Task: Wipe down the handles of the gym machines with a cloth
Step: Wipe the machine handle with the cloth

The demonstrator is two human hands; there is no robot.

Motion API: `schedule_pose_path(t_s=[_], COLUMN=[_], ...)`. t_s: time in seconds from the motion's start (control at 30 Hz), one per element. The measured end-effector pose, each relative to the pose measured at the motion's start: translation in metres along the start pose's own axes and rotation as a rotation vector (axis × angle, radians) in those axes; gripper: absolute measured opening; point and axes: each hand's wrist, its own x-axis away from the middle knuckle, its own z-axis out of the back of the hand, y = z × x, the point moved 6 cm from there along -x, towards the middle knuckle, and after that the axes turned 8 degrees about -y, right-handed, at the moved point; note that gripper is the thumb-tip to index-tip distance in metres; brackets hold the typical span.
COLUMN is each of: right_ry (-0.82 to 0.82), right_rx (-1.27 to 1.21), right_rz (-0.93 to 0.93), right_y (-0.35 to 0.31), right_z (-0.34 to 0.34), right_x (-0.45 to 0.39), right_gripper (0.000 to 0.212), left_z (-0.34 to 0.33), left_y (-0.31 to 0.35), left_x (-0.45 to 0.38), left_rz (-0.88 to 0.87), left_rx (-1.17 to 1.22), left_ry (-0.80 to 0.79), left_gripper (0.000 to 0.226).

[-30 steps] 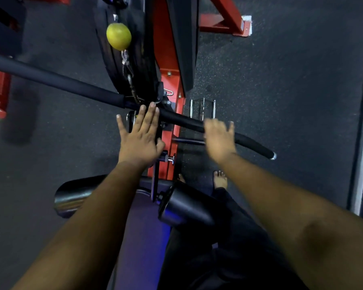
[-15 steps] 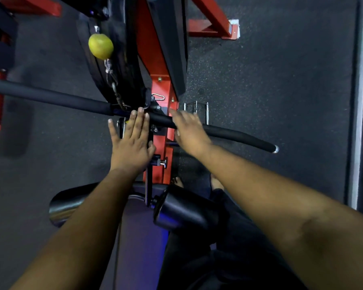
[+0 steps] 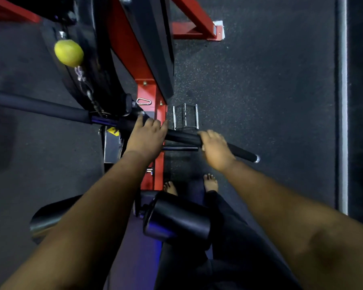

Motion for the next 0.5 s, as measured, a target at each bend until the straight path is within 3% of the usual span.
schedule_pose_path(t_s=[0.07, 0.2, 0.37, 0.5], right_ry=[0.037, 0.132, 0.082, 0.017], right_rx=[-0.072, -0.085, -0.044, -0.216], right_rz=[0.069, 0.169, 0.007, -0.157], right_y=[-0.036, -0.072, 0.005, 0.074], right_z=[0.002, 0.009, -0.005, -0.019], right_x=[-0.005, 0.004, 0.034, 0.059], right_gripper=[0.063, 0.067, 0.059, 0.075], left_z=[0.005, 0.007, 0.005, 0.004], left_y=[0.010, 0.021, 0.019, 0.026], left_x=[-0.007, -0.008, -0.006, -0.002], left_rz=[-0.034, -0.098, -0.126, -0.143], left_rx=[0.022, 0.013, -0.022, -0.101], left_ry=[-0.035, -0.039, 0.009, -0.024], left_gripper=[0.040, 0.033, 0.045, 0.064])
